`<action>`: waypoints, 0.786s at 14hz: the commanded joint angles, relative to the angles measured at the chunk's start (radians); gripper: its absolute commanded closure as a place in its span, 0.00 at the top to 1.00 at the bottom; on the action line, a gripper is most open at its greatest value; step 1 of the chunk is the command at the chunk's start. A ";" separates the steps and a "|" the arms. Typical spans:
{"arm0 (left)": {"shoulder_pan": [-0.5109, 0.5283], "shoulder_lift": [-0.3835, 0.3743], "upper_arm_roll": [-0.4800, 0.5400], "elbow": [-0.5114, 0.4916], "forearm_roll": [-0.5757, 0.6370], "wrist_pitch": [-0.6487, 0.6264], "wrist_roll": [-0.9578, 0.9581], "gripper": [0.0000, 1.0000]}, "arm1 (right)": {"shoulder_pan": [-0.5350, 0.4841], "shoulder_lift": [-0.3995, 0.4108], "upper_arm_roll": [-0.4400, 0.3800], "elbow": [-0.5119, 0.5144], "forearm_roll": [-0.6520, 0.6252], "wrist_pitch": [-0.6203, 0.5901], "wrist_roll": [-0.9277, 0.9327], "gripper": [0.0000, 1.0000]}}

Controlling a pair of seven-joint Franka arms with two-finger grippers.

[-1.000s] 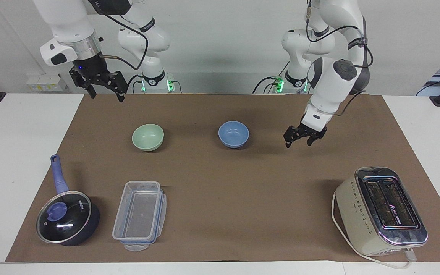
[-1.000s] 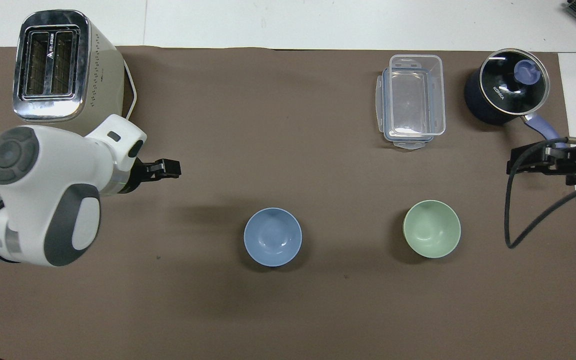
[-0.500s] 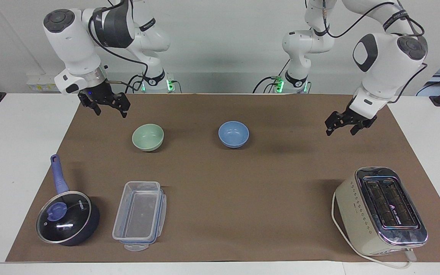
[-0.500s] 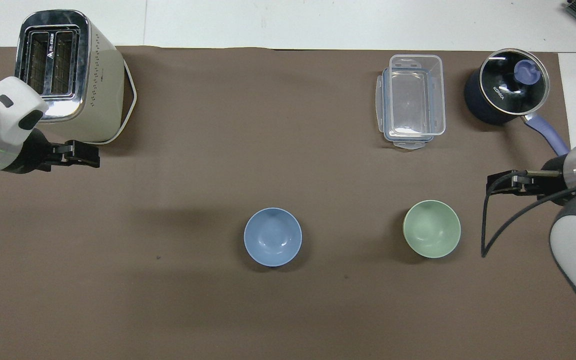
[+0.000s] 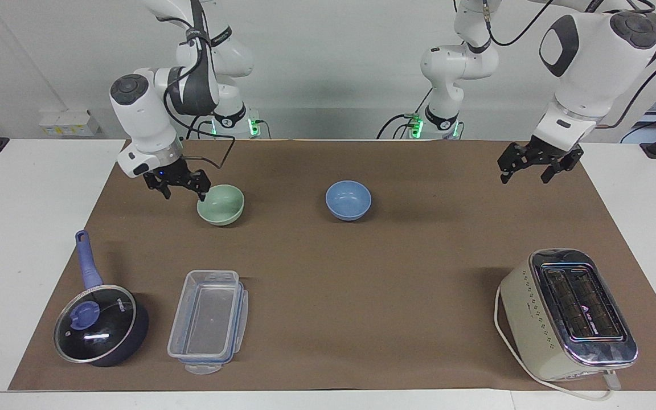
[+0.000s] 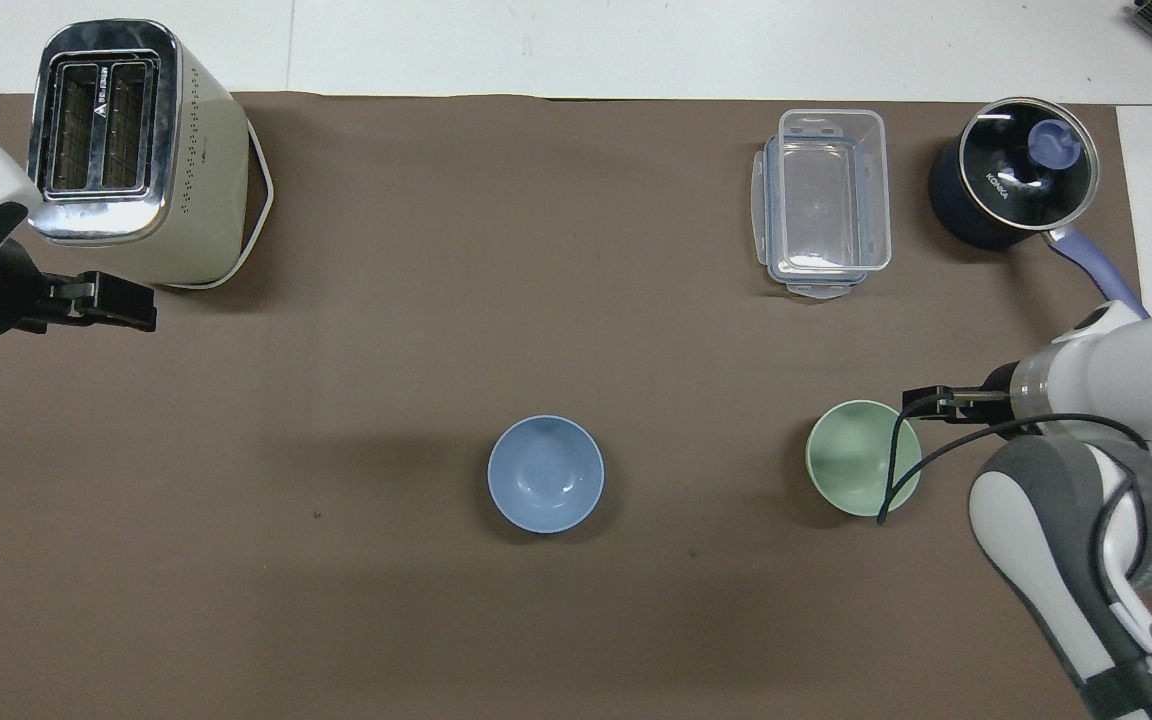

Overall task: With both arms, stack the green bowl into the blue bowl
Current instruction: 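Grasp the rim of the green bowl with the right gripper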

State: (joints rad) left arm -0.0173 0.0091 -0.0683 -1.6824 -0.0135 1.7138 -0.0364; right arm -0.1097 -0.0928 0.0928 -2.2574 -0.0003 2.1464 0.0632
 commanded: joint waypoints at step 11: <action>0.011 0.000 -0.005 0.010 0.018 -0.022 0.010 1.00 | -0.015 0.107 0.001 -0.099 0.022 0.113 -0.154 0.70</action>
State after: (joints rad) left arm -0.0168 0.0093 -0.0670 -1.6824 -0.0135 1.7126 -0.0364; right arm -0.1125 0.0171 0.0877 -2.3520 -0.0003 2.2494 -0.0522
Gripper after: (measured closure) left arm 0.000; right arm 0.101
